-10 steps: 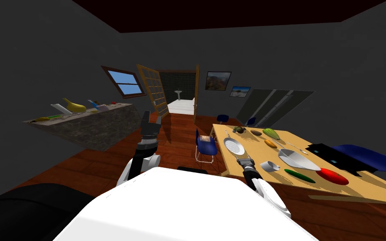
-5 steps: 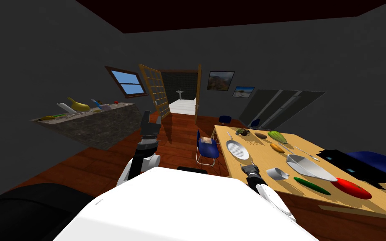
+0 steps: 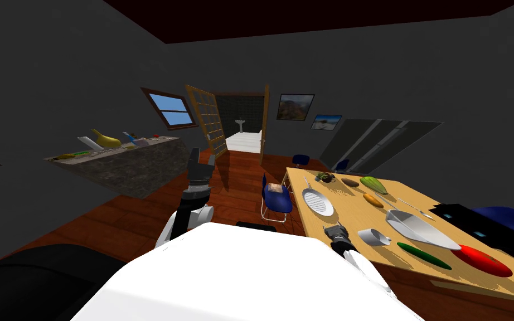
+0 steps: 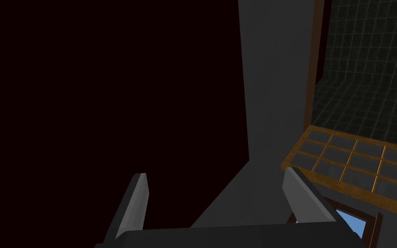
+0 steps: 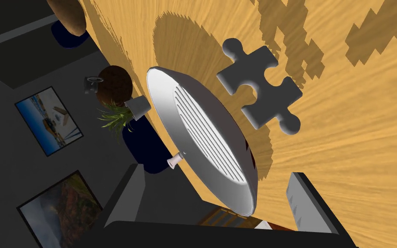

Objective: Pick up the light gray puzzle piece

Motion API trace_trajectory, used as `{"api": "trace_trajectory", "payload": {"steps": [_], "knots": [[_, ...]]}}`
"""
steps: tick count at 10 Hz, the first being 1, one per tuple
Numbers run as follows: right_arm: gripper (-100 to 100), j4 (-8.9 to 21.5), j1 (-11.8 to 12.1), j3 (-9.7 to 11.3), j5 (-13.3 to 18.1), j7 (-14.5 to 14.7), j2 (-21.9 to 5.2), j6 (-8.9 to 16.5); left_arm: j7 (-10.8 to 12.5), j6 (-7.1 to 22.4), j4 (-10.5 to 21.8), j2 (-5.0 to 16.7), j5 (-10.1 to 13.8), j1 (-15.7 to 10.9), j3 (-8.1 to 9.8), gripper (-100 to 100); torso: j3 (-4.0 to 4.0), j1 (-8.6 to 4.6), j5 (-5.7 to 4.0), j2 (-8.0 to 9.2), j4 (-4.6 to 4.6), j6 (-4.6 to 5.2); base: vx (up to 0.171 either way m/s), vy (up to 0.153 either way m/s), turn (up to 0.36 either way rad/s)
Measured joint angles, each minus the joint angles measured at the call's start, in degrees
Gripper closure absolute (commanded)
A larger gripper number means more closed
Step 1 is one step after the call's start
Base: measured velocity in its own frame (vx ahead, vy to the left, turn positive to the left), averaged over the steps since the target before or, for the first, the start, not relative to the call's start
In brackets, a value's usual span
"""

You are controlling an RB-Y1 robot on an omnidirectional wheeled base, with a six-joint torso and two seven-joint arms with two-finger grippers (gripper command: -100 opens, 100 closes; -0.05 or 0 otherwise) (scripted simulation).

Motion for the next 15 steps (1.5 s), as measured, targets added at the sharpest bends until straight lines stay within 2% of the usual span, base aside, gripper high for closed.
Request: {"api": "trace_trajectory", "payload": {"steps": [1,2,5,6,7,8,9,10,11,12,13,15], "knots": [[-100,2.2,-1.1,-3.3,1.2,2.3,1.7,-2.2,0.0,0.0,0.0,0.0,0.0,0.0,0.00,0,0.01,0.01,0.00,0.01,0.00,0.00,0.014,-0.007,0.013],[-100,2.4,-0.8,-2.7,1.2,2.6,1.2,-2.4,0.0,0.0,0.0,0.0,0.0,0.0,0.00,0,0.02,0.01,0.01,0.02,0.01,0.00,0.006,-0.004,0.000],[-100,3.2,0.4,-0.3,1.4,1.3,0.4,-0.6,0.0,0.0,0.0,0.0,0.0,0.0,0.00,0,0.00,-0.03,0.00,-0.01,0.00,-0.01,0.021,-0.017,0.019],[-100,4.6,-0.1,-1.4,1.8,2.1,1.1,-1.3,0.0,0.0,0.0,0.0,0.0,0.0,0.00,0,0.01,-0.04,-0.01,0.01,0.00,0.00,0.006,-0.009,0.003],[0,4.8,-0.2,-1.6,1.9,2.4,1.1,-1.6,0.0,0.0,0.0,0.0,0.0,0.0,0.00,0,0.02,0.00,0.01,0.04,0.01,0.00,0.000,0.000,0.000],[-100,4.8,-0.2,-1.6,1.9,2.3,1.1,-1.6,0.0,0.0,0.0,0.0,0.0,0.0,0.00,0,0.04,0.03,0.01,0.06,0.02,0.00,0.009,-0.052,0.002],[-100,5.3,-1.1,-2.3,2.3,3.3,2.4,-1.5,0.0,0.0,0.0,0.0,0.0,0.0,0.00,0,0.02,-0.12,-0.02,0.03,0.01,-0.01,0.019,-0.099,0.015],[-100,5.2,-1.4,-1.4,2.6,3.4,2.9,-0.5,0.0,0.0,0.0,0.0,0.0,0.0,0.01,0,0.01,-0.29,-0.05,0.00,0.01,-0.01,-0.002,-0.132,0.011],[-100,4.9,-1.8,0.8,2.6,2.5,3.0,1.5,0.0,0.0,0.0,0.0,0.0,0.0,0.01,0,0.03,-0.42,-0.08,0.05,0.01,-0.01,-0.014,-0.104,0.012],[-100,4.9,-2.1,0.0,3.0,3.0,4.1,1.9,0.0,0.0,0.0,0.0,0.0,0.0,0.01,0,0.06,-0.36,-0.08,0.10,0.02,0.00,-0.006,-0.037,0.005],[100,4.9,-2.1,-0.2,3.1,3.3,4.2,1.7,0.0,0.0,0.0,0.0,0.0,0.0,0.00,0,0.06,-0.15,-0.03,0.10,0.02,0.00,-0.002,-0.005,0.003],[100,5.0,-2.1,-0.2,3.1,3.3,4.2,1.7,0.0,0.0,0.0,0.0,0.0,0.0,0.00,0,0.07,0.02,0.03,0.10,0.04,0.03,0.000,0.000,0.000]]}}
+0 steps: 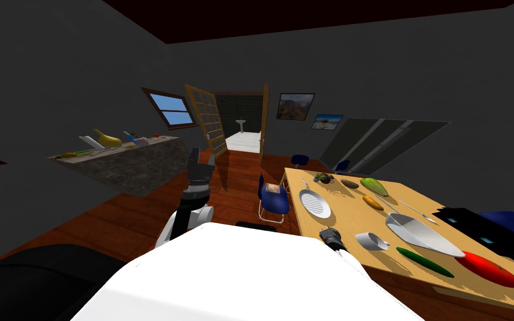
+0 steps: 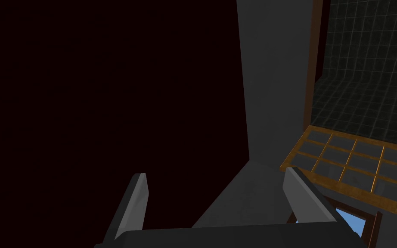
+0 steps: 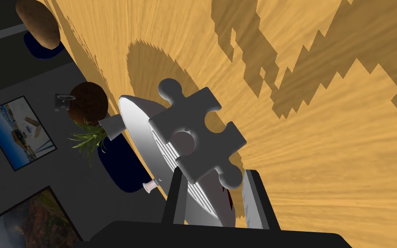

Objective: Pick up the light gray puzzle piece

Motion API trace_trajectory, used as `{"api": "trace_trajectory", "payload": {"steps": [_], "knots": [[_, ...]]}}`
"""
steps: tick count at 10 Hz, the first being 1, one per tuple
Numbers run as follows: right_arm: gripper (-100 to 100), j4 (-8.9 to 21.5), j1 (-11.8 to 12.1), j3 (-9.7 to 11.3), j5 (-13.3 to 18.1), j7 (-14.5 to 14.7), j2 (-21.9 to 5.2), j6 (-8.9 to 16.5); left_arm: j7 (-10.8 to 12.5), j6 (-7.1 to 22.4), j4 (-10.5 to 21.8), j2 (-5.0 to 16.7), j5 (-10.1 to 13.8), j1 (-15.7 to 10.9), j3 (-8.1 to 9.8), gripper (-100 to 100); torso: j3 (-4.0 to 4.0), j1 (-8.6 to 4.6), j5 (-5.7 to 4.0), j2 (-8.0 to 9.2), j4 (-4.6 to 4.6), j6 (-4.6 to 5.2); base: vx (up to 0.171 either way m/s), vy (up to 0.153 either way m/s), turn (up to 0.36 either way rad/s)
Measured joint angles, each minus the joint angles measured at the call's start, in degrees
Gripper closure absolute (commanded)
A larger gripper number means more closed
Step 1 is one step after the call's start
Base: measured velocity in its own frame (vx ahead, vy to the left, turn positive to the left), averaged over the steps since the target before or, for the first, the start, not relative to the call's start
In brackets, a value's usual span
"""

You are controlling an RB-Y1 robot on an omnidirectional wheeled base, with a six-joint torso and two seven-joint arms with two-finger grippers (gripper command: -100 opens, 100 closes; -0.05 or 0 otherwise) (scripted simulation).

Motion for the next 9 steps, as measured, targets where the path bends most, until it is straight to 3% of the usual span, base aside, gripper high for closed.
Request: {"api": "trace_trajectory", "payload": {"steps": [2,3,4,5,6,8,9], "knots": [[100,0.0,0.0,0.0,0.0,0.0,-0.1,0.0,0.0,0.0,0.0,0.0,0.0,0.0,0.00,0,0.00,0.00,-0.04,0.00,0.00,-0.01,0.000,0.000,0.000],[0,0.0,0.0,0.0,0.0,0.0,-0.1,0.0,0.0,0.0,0.0,0.0,0.0,0.0,0.00,0,0.01,0.00,-0.04,0.01,0.01,0.00,0.000,0.000,0.000],[100,0.0,0.0,0.0,0.0,0.0,-0.1,0.0,0.0,0.0,0.0,0.0,0.0,0.0,0.00,0,0.01,0.00,-0.04,0.01,0.01,0.00,0.000,0.078,-0.012],[100,-0.1,0.5,-0.2,-0.4,-0.2,-0.9,-0.5,0.0,0.0,0.0,0.0,0.0,0.0,0.00,0,0.01,0.24,-0.01,0.03,-0.01,0.03,-0.004,0.122,-0.025],[100,0.5,0.3,-2.9,0.1,0.8,-0.5,-2.6,0.0,0.0,0.0,0.0,0.0,0.0,-0.01,0,0.03,0.42,0.01,0.06,0.00,0.03,-0.008,0.090,-0.017],[100,-0.4,2.0,0.3,-1.2,-1.8,-3.4,-2.1,0.0,0.0,0.0,0.0,0.0,0.0,-0.01,0,0.04,0.37,0.03,0.04,0.03,0.00,0.006,0.080,0.000],[100,-0.2,1.9,-0.9,-1.2,-1.6,-3.2,-2.7,0.0,0.0,0.0,0.0,0.0,0.0,-0.01,0,0.03,0.28,0.01,0.02,0.03,0.01,0.003,0.022,-0.005]]}}
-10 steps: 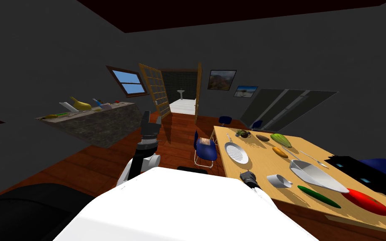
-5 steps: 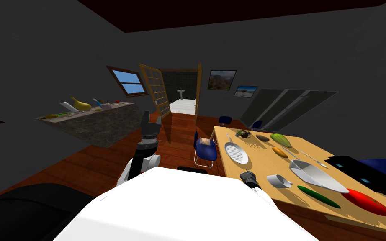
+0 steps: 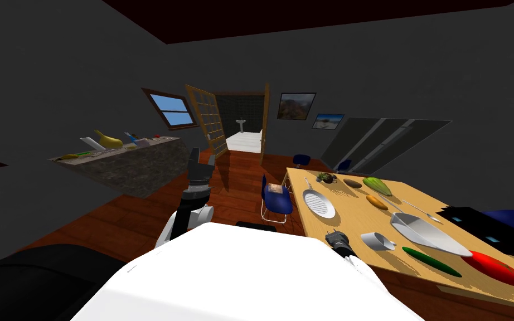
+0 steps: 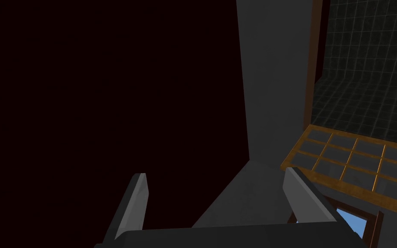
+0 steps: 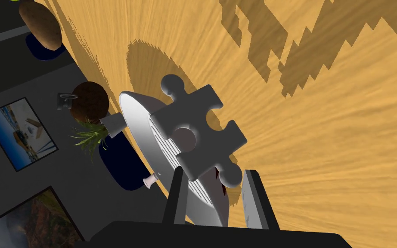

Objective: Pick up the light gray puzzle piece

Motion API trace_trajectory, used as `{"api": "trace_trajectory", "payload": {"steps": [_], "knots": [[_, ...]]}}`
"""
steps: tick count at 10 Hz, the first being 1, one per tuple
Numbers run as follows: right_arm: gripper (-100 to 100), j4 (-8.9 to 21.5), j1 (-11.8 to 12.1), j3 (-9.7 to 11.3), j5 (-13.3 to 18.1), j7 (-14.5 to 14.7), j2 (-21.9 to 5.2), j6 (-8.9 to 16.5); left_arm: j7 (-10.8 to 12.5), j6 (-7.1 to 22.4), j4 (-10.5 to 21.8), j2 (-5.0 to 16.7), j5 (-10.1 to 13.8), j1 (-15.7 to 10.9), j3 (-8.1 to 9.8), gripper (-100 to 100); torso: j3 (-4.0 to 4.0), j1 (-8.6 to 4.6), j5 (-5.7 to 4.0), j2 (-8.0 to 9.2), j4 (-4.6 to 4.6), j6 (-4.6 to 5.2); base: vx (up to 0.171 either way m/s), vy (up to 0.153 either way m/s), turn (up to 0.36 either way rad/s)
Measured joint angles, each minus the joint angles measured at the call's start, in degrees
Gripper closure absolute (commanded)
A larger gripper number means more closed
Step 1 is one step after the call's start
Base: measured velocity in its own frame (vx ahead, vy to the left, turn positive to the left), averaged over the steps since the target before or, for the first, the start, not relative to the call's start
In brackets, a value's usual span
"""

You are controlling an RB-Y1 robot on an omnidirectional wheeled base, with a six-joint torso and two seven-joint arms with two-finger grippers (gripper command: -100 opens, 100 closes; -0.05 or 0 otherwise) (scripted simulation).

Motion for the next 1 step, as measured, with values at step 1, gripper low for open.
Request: {"api": "trace_trajectory", "payload": {"steps": [1], "knots": [[0,0.1,0.0,-0.2,0.0,0.3,0.1,-0.3,0.0,0.0,0.0,0.0,0.0,0.0,0.00,0,0.01,-0.15,-0.03,0.00,0.01,-0.01,0.000,0.006,0.000]]}}
